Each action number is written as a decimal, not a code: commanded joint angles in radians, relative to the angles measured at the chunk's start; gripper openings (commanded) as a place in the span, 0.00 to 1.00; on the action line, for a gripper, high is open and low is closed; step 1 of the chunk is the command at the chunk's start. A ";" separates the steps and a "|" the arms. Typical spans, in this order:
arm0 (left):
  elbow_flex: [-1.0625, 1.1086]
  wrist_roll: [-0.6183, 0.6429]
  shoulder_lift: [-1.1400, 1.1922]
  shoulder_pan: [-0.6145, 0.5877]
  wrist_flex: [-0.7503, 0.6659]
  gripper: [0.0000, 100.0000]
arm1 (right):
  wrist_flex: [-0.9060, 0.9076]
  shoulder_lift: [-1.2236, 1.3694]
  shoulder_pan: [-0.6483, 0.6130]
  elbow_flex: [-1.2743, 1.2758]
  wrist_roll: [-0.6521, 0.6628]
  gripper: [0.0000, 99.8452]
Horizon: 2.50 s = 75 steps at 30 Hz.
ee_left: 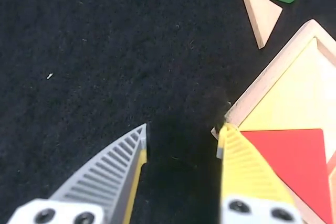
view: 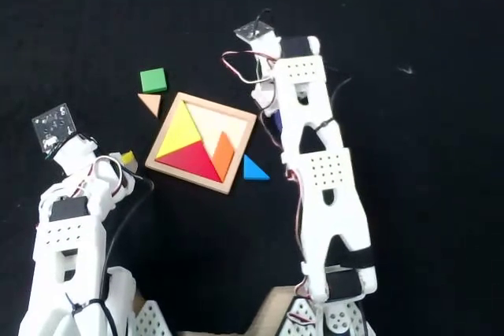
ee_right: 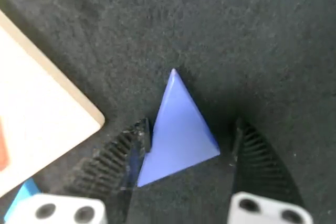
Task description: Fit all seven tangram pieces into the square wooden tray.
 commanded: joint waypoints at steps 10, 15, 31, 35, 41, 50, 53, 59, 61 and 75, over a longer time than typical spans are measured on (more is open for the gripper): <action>-0.007 0.008 0.005 0.004 -0.023 0.22 | -0.026 -0.104 0.040 0.156 0.011 0.26; -0.007 0.008 0.005 0.004 -0.023 0.22 | -0.049 -0.070 0.043 0.079 0.035 0.26; -0.007 0.008 0.005 0.004 -0.025 0.22 | -0.028 0.010 0.018 -0.005 0.161 0.17; -0.007 0.008 0.005 0.004 -0.025 0.22 | -0.025 0.007 0.017 -0.030 0.163 0.11; -0.007 0.008 0.005 0.004 -0.025 0.22 | 0.037 0.004 0.021 -0.156 0.157 0.11; -0.007 0.008 0.005 0.004 -0.025 0.22 | 0.037 0.012 0.021 -0.165 0.250 0.17; -0.007 0.008 0.005 0.004 -0.025 0.22 | 0.037 0.010 0.020 -0.140 0.351 0.31; -0.007 0.009 0.005 0.004 -0.025 0.22 | -0.032 0.021 -0.002 -0.130 0.586 0.52; -0.007 0.009 0.005 0.004 -0.025 0.22 | -0.052 0.041 -0.012 -0.137 0.600 0.52; -0.007 0.009 0.005 0.004 -0.025 0.22 | -0.041 0.116 -0.025 -0.139 0.605 0.31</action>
